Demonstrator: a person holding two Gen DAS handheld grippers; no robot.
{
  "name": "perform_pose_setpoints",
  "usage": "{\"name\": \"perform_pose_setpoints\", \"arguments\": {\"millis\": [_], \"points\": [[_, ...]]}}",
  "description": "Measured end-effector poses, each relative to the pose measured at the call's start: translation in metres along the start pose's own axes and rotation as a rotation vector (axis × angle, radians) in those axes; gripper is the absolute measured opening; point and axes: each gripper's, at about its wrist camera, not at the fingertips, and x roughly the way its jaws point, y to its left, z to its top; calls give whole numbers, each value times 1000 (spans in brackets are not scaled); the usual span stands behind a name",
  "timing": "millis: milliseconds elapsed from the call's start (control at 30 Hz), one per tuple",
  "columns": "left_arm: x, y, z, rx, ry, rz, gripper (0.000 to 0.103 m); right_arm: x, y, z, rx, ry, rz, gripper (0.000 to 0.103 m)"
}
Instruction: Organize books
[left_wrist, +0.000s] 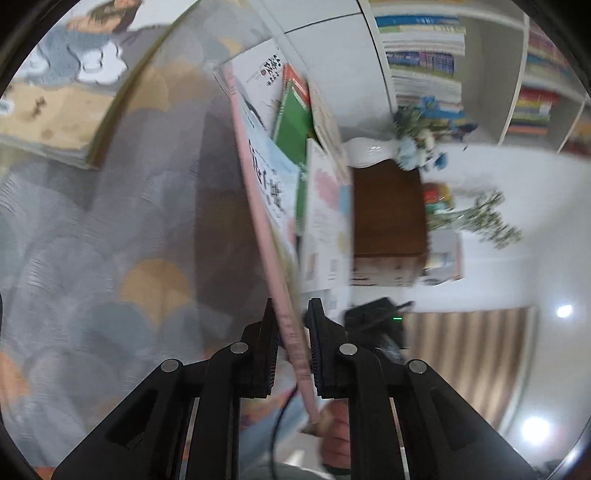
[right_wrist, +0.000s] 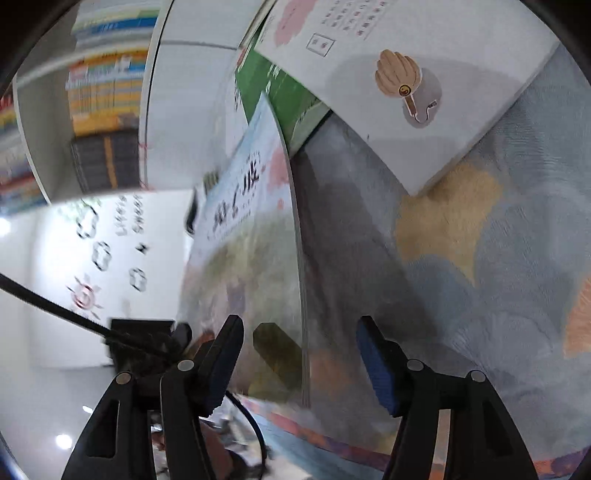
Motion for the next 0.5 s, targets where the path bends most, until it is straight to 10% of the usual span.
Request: {"name": "perform_pose_setpoints", "arguments": {"millis": [233,500], "points": [[-5,7,9,-32,-1,27,12,28,24,6,-58,42,43,44],[-9,-26,5,210,-69,318,11,35,117,-28,-619,-45,-374,28]]}}
